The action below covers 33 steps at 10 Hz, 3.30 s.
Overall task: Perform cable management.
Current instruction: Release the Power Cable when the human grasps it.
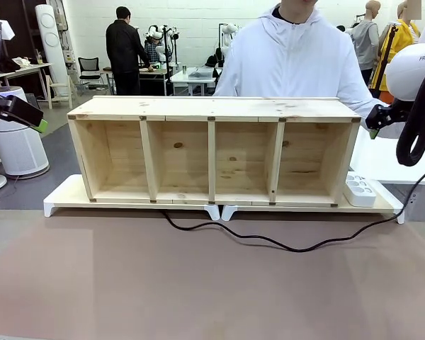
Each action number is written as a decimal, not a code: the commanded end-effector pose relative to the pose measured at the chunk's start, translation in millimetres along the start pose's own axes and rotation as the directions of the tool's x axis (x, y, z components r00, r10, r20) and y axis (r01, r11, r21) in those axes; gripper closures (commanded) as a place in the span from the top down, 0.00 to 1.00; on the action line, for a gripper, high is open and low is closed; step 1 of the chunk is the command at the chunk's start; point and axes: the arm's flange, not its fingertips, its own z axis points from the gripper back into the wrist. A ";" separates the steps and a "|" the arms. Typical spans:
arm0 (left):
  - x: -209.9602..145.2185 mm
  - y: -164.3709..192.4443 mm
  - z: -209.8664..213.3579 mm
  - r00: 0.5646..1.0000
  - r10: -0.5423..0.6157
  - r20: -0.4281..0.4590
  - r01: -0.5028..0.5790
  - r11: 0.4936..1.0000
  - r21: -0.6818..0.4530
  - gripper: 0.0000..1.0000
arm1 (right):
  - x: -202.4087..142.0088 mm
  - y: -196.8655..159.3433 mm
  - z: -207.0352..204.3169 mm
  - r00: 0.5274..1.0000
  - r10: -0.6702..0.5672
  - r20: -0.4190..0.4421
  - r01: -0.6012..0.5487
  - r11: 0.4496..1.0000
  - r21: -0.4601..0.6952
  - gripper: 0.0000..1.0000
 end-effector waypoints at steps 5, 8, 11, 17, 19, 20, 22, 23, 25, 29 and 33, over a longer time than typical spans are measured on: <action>1.0 0.1 -0.6 1.000 0.002 0.007 -0.002 1.000 0.000 1.00 | -0.3 0.0 -0.8 1.000 -0.011 -0.003 0.011 1.000 0.010 1.00; 1.0 0.1 -0.6 1.000 0.002 0.007 -0.002 1.000 0.000 1.00 | -0.3 0.0 -0.8 1.000 -0.011 -0.003 0.011 1.000 0.010 1.00; 1.0 0.1 -0.6 1.000 0.002 0.007 -0.002 1.000 0.000 1.00 | -0.3 0.0 -0.8 1.000 -0.011 -0.003 0.011 1.000 0.010 1.00; 1.0 0.1 -0.6 1.000 0.002 0.007 -0.002 1.000 0.000 1.00 | -0.3 0.0 -0.8 1.000 -0.011 -0.003 0.011 1.000 0.010 1.00; 1.0 0.1 -0.6 1.000 0.002 0.007 -0.002 1.000 0.000 1.00 | -0.3 0.0 -0.8 1.000 -0.011 -0.003 0.011 1.000 0.010 1.00; 1.0 0.1 -0.6 1.000 0.002 0.007 -0.002 1.000 0.000 1.00 | -0.3 0.0 -0.8 1.000 -0.011 -0.003 0.011 1.000 0.010 1.00; 1.0 0.1 -0.6 1.000 0.002 0.007 -0.002 1.000 0.000 1.00 | -0.3 0.0 -0.8 1.000 -0.011 -0.003 0.011 1.000 0.010 1.00; 1.0 0.1 -0.6 1.000 0.002 0.007 -0.002 1.000 0.000 1.00 | -0.3 0.0 -0.8 1.000 -0.011 -0.003 0.011 1.000 0.010 1.00; 1.0 0.1 -0.6 1.000 0.002 0.007 -0.002 1.000 0.000 1.00 | -0.3 0.0 -0.8 1.000 -0.011 -0.003 0.011 1.000 0.010 1.00; 1.0 0.1 -0.6 1.000 0.002 0.007 -0.002 1.000 0.000 1.00 | -0.3 0.0 -0.8 1.000 -0.011 -0.003 0.011 1.000 0.010 1.00; 1.0 0.1 -0.6 1.000 0.002 0.007 -0.002 1.000 0.000 1.00 | -0.3 0.0 -0.8 1.000 -0.011 -0.003 0.011 1.000 0.010 1.00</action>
